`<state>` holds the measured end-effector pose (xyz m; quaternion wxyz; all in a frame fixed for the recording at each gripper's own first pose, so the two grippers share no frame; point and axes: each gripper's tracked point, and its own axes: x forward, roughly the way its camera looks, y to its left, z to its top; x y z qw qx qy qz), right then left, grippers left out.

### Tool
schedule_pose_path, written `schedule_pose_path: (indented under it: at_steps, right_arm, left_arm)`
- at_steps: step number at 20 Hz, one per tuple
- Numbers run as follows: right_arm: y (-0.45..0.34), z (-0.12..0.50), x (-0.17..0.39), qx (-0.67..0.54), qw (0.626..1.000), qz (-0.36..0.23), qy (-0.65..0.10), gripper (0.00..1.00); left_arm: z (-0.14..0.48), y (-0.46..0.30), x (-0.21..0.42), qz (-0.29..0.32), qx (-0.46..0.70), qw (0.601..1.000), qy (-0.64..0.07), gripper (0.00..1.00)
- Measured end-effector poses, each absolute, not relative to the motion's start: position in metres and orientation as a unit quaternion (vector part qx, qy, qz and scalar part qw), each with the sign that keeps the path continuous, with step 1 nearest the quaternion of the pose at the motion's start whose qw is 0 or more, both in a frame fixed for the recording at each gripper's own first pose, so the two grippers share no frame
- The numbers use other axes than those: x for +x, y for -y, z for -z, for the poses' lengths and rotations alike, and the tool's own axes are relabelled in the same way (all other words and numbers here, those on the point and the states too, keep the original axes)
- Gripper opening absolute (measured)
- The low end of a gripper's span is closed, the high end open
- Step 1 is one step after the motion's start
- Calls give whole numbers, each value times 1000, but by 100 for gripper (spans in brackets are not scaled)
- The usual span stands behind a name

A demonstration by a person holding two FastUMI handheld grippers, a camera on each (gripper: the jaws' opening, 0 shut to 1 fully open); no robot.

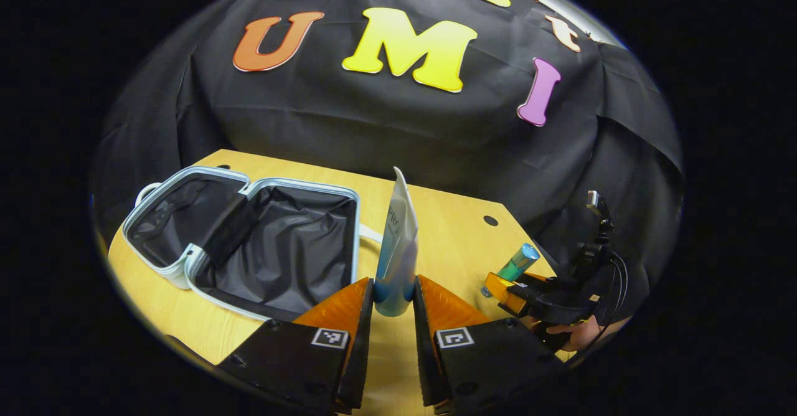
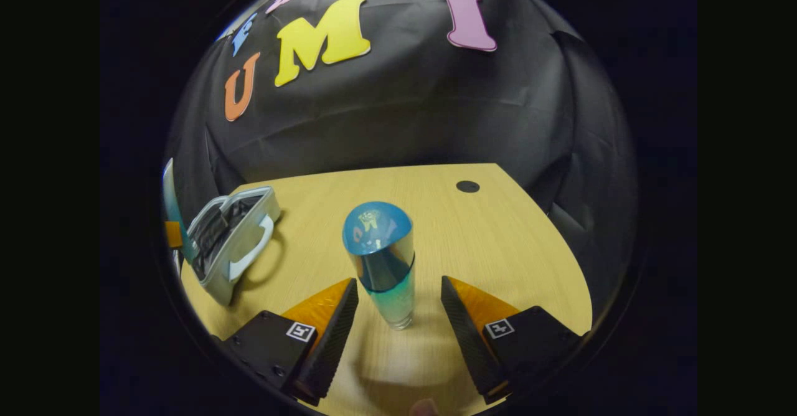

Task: First open the suitcase, pack the skin care products into it, and then close the suitcase.

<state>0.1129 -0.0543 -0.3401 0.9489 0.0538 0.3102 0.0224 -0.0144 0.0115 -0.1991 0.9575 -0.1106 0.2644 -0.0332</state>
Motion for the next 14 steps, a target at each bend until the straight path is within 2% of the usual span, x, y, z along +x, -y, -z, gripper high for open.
schedule_pose_path:
  at_steps: [3,7,14]
  right_arm:
    - [53,343,116,46,949,-21,-313,68]
    - [52,346,120,28,948,-12,-318,40]
    - [39,316,101,53,945,-32,-321,36]
  left_arm:
    - [198,-40,-16,14,-114,957,-267,37]
    - [197,-76,-18,-9,-115,956,-270,37]
    - [200,-124,-12,-19,-136,944,-300,37]
